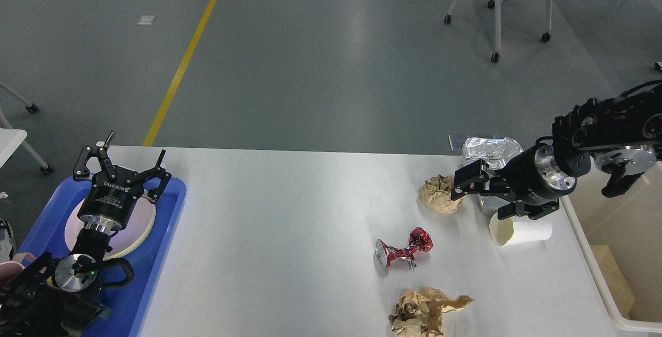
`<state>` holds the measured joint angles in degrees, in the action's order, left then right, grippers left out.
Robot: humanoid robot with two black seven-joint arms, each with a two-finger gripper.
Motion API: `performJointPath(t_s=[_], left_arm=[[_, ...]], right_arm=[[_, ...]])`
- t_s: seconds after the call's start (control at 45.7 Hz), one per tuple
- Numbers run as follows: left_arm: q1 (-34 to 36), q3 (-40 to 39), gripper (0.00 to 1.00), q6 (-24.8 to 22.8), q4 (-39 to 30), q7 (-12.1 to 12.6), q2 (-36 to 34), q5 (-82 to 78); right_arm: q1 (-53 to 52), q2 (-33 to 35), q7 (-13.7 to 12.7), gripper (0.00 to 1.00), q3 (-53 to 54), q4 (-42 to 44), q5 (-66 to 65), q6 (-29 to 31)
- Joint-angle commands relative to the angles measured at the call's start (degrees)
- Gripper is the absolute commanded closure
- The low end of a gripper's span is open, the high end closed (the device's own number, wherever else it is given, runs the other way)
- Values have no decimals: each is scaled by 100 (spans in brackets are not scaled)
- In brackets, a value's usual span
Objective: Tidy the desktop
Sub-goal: 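Reach the right gripper to the crumpled brown paper and grasp it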
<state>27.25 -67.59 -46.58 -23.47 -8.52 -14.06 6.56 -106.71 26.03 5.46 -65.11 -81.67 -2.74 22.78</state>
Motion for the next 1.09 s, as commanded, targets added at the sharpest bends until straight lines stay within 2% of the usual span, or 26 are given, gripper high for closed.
performJointPath(t_s=[0.0,0.394,0.635,1.073], left_arm=[[-1,0,2,0,0,0,0,3],[-1,0,2,0,0,0,0,3],[-1,0,2,0,0,0,0,3],[-1,0,2,-9,0,9,0,3]], right_arm=[[133,51,7,0,-10,2,20,-20],[440,-28,7,0,25,2,28,-55],[484,192,7,0,-10,-68,160,24],[1916,69,7,0,455,-42,318,-64]])
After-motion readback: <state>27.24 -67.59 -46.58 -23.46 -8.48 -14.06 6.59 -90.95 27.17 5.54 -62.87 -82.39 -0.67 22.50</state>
